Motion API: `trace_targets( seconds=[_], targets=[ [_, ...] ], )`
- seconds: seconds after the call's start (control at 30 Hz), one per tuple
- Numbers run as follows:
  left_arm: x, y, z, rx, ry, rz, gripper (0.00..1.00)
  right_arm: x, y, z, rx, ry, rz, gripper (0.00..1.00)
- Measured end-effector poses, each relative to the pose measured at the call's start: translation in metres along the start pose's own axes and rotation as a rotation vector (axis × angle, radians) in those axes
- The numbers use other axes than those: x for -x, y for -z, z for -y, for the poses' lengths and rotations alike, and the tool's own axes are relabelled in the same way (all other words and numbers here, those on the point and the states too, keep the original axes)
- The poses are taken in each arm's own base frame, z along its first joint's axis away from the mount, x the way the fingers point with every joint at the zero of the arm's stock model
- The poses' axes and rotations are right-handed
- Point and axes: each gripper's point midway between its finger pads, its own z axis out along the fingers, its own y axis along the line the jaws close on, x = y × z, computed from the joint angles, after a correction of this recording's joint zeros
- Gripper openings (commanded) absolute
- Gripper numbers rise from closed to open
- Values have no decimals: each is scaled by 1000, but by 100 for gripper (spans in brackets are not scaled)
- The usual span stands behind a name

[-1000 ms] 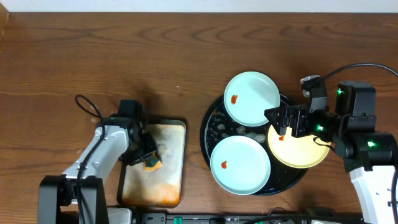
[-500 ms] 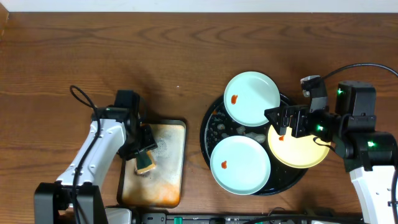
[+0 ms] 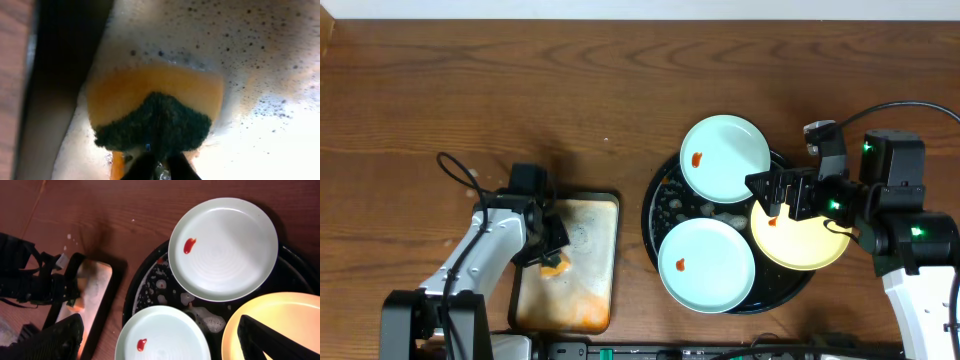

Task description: Clean dirty plates on tray and stack at the side

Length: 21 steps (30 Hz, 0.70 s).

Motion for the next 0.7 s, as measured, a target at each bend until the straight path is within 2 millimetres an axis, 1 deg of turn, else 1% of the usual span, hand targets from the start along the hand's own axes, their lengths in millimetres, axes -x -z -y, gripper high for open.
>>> trace_targets(
  seconds=[0.07, 0.13, 0.2, 0.27, 0.33, 0.47, 0.57, 0.67, 0.7],
  targets=[
    [-3, 0, 3, -20, -13, -15, 8, 0, 0, 0, 0, 0, 0, 96],
    [-10, 3, 5, -30, -22, -52, 8, 0, 0, 0, 0, 0, 0, 96],
    [-18, 8, 5, -32, -24, -95, 8, 0, 0, 0, 0, 0, 0, 96],
    [-21, 17, 7, -34, -26, -125, 7, 0, 0, 0, 0, 0, 0, 96],
    [-17, 27, 12, -50, -32, -123, 8, 0, 0, 0, 0, 0, 1, 96],
    [-2, 49, 28, -111, -53, -54, 9, 0, 0, 0, 0, 0, 1, 96],
    [-3, 54, 35, -121, -84, -37, 15, 0, 0, 0, 0, 1, 1, 96],
    [-9, 53, 40, -99, -125, -40, 35, 0, 0, 0, 0, 0, 1, 96],
    [-10, 52, 40, -78, -138, -32, 39, 0, 0, 0, 0, 0, 1, 96]
  ],
)
